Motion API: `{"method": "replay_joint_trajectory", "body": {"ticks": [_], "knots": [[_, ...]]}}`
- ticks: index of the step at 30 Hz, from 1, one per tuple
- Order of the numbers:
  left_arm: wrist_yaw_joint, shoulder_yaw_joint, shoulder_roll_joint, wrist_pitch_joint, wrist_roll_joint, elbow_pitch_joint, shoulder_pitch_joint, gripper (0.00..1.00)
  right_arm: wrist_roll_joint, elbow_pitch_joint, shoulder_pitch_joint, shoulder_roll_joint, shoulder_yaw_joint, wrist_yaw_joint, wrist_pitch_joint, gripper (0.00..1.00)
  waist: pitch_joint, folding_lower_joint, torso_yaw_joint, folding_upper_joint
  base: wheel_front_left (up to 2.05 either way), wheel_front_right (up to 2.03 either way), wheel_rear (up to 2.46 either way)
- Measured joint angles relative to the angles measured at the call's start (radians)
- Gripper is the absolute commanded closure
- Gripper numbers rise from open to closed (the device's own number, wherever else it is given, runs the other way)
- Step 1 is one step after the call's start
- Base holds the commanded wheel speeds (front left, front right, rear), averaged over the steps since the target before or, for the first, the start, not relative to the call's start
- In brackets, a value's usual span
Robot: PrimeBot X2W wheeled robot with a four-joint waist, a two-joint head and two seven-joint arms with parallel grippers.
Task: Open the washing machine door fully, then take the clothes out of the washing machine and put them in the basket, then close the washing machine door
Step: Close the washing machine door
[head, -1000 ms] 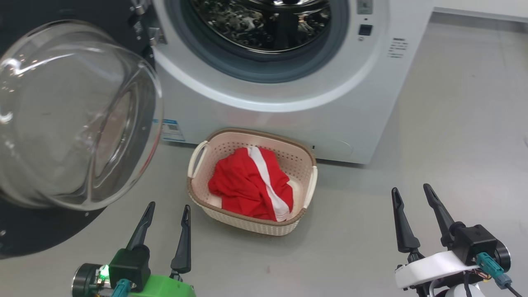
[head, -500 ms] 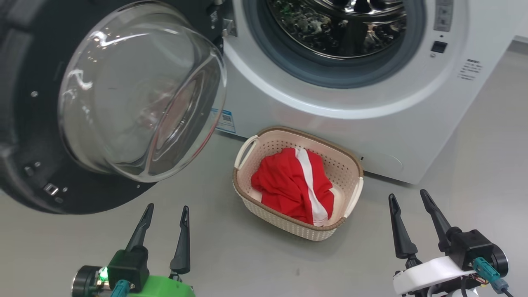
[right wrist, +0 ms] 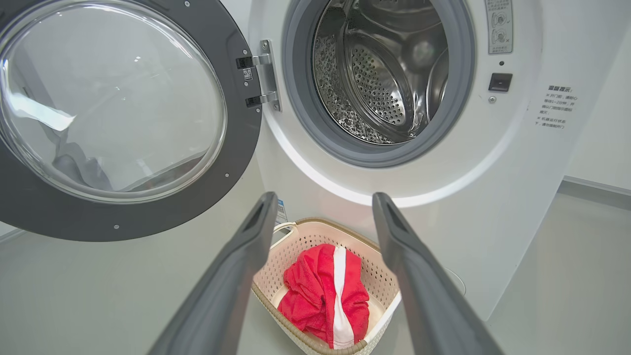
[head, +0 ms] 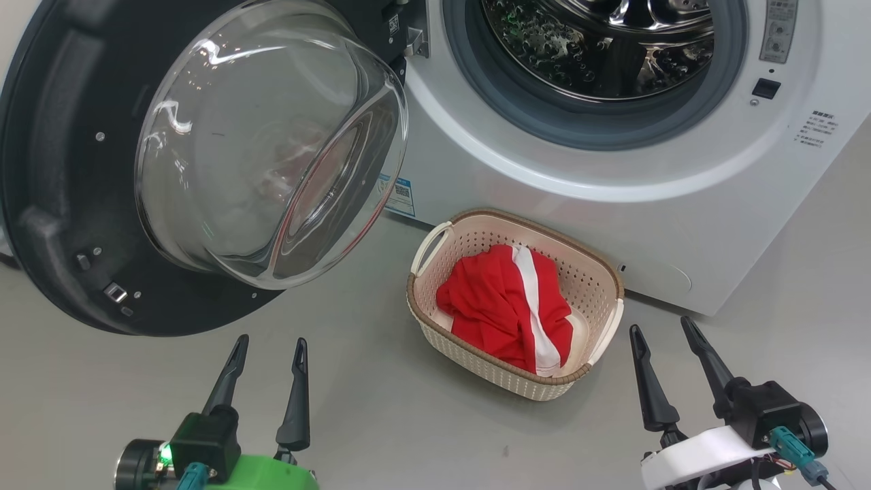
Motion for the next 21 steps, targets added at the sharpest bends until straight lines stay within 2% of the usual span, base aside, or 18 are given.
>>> {"method": "replay_joint_trajectory", "body": {"ticks": [3,6,8,19,21], "knots": [[0.0,0.0,0.0,0.0,0.0,0.0,0.0,0.0,0.0,0.001,0.0,0.0,0.002,0.0,0.0,0.0,0.001,0.0,0.0,0.0,0.0,0.0,0.0],[0.0,-0.001,0.0,0.0,-0.006,0.001,0.0,0.17,0.0,0.003,0.0,0.0,0.003,0.0,0.0,0.0,0.002,0.0,0.0,0.0,0.0,0.0,0.0],[0.0,-0.002,0.0,0.0,-0.007,0.003,0.0,1.0,0.0,0.005,0.0,0.0,0.003,0.0,0.0,0.0,0.002,0.0,0.0,0.0,0.0,0.0,0.0],[0.0,-0.028,0.0,0.004,-0.079,0.009,0.002,1.0,0.0,0.01,-0.001,0.0,0.002,0.0,0.0,0.0,-0.004,0.0,0.006,0.0,0.0,0.0,0.0],[0.0,-0.035,0.0,0.004,-0.165,-0.002,0.003,1.0,-0.006,0.011,-0.001,0.0,0.003,0.0,0.0,0.0,-0.005,0.0,0.007,0.0,0.0,0.0,0.0]]}}
